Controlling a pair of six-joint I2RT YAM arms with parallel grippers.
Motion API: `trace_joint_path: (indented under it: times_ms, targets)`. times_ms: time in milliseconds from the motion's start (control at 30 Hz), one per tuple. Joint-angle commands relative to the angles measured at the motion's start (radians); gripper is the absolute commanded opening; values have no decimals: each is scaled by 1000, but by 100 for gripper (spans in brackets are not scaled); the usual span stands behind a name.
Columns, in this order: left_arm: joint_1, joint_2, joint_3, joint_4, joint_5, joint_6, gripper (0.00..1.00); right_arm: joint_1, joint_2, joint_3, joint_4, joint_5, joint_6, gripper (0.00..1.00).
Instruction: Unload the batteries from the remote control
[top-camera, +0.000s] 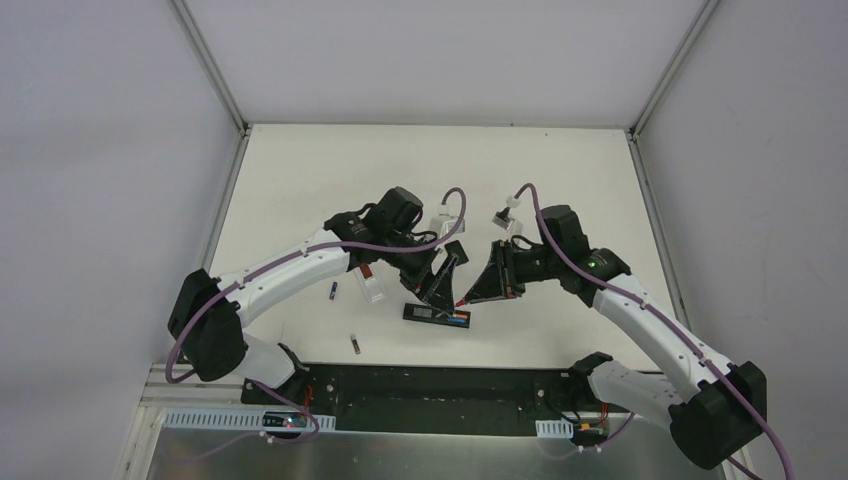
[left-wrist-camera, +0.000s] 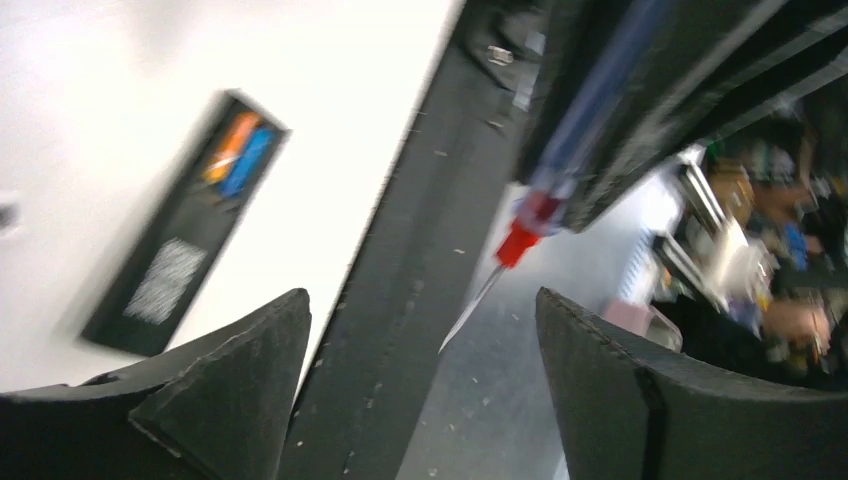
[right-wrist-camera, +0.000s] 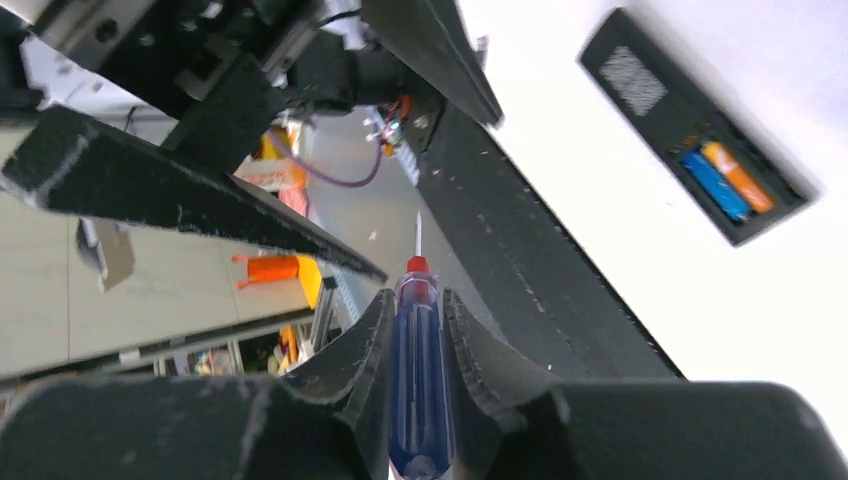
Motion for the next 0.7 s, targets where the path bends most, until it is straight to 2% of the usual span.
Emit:
trace_joint_path:
  times_ms: [0,100,200,500,667]
  targets:
    - [24,-78,-54,-1,-434,-61,89,-7,-8,-13,-87,225,54,0]
    - [30,-69,-83,-1,-497,-66,93,-7,27,-32,-154,340,117,0]
    - [29,-23,-97,4,-490,-69,92,-5,38,-89,-127,372,178,0]
    - [29,194,28,18,-452,-41,86,7,117,-127,-50,459,248,0]
    - [28,278,54,20,-431,-40,79,13,176,-122,-39,492,255,0]
